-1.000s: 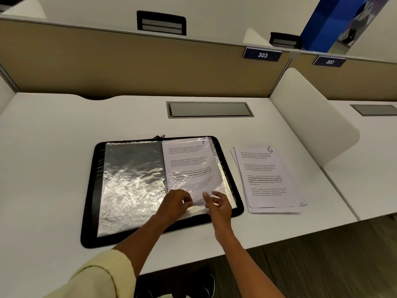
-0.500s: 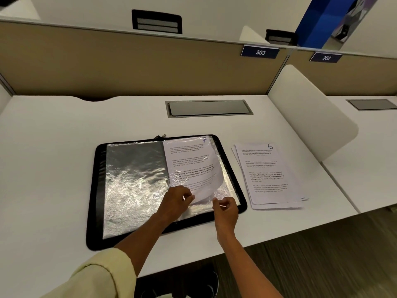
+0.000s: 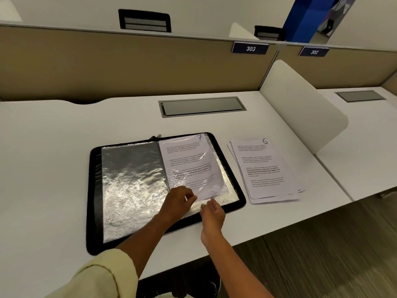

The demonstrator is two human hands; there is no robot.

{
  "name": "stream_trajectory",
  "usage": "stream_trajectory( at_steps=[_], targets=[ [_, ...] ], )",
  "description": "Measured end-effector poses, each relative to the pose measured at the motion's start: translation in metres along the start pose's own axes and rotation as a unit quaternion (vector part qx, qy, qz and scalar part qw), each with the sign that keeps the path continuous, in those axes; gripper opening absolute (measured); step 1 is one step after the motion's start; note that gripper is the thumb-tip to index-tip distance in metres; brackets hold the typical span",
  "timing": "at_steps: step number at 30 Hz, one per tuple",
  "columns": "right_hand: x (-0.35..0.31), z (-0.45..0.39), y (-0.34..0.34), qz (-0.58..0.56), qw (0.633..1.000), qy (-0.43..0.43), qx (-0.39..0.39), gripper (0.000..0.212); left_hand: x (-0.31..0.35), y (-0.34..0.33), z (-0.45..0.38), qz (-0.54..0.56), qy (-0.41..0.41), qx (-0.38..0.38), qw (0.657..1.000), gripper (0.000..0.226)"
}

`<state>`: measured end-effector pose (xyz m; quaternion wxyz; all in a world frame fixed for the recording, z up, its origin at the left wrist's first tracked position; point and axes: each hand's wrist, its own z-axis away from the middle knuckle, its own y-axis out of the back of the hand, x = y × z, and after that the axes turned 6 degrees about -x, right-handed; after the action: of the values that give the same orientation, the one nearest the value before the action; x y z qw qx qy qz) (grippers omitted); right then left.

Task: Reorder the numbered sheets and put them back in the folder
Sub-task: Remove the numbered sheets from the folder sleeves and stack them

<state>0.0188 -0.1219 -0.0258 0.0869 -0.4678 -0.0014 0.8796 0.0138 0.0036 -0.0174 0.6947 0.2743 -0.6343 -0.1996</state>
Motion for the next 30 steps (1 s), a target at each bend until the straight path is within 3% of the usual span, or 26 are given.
stream_trajectory(
  at_steps=[5, 12, 16, 18, 21, 26, 30],
  targets=[
    [-0.004, -0.009, -0.001, -0.065, 0.998, -0.025, -0.003, 0.058, 0.001, 0.001, 0.001, -0.005, -0.006, -0.009, 1.000, 0.013],
    [-0.021, -0.022, 0.001, -0.158, 0.986, -0.051, 0.007, 0.059, 0.001, 0.000, 0.001, 0.006, -0.001, -0.025, 1.000, 0.011],
    [-0.024, -0.031, 0.004, -0.161, 0.985, -0.065, 0.010, 0.045, 0.000, 0.000, 0.001, 0.016, 0.001, -0.041, 0.999, 0.014],
    [-0.025, -0.034, 0.005, -0.146, 0.987, -0.066, -0.003, 0.027, -0.004, 0.002, 0.004, 0.020, 0.002, -0.046, 0.999, 0.022],
    [-0.024, -0.039, 0.005, -0.131, 0.989, -0.057, -0.035, 0.025, -0.017, 0.007, 0.009, -0.011, 0.029, -0.033, 0.999, 0.043],
    [-0.021, -0.043, 0.008, -0.108, 0.990, -0.072, -0.058, 0.006, -0.047, 0.015, 0.021, -0.095, 0.059, -0.075, 0.991, 0.061],
    [-0.017, -0.043, 0.010, -0.084, 0.993, -0.059, -0.053, 0.024, -0.071, 0.015, 0.024, -0.181, 0.031, -0.145, 0.972, 0.082]
  ],
)
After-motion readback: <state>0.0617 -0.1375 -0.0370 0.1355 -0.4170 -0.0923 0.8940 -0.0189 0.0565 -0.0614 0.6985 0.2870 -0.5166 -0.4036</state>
